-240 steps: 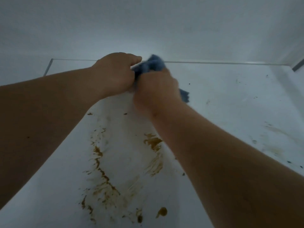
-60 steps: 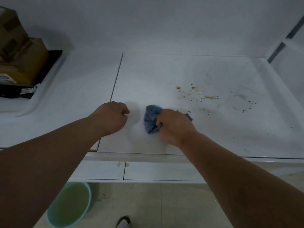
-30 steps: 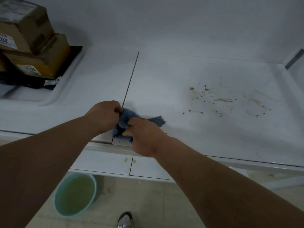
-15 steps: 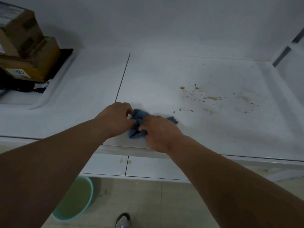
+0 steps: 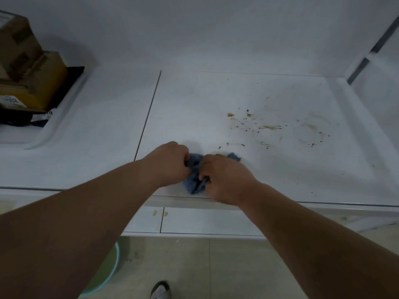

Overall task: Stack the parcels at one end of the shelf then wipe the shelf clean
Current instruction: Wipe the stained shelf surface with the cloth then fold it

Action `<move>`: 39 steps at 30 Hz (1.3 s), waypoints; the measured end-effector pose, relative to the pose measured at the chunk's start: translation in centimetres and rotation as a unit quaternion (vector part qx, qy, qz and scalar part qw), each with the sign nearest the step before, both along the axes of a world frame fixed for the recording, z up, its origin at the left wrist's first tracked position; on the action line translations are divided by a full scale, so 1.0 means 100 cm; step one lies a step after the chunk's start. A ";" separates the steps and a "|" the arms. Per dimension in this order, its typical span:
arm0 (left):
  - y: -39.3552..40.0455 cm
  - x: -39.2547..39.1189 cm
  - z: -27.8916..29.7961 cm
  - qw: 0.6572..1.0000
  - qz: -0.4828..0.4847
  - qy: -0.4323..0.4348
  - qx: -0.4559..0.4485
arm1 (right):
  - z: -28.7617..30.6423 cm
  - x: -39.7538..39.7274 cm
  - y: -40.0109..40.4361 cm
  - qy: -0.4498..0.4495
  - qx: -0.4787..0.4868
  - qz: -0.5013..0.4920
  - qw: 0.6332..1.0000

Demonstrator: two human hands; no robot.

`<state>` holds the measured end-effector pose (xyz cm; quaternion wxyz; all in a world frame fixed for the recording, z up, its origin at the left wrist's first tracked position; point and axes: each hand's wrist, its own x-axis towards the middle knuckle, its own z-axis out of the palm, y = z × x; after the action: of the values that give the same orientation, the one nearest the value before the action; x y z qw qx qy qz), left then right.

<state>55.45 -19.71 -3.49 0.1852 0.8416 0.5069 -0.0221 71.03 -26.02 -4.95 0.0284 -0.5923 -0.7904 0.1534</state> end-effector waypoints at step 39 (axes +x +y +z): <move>0.001 0.108 -0.007 0.966 -0.146 0.213 0.027 | 0.005 0.069 -0.022 -0.014 -0.032 -0.067 0.997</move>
<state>66.26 -19.58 -4.14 0.0447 0.8868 0.4070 -0.2142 77.98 -28.24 -4.45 0.0086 -0.6467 -0.7439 0.1684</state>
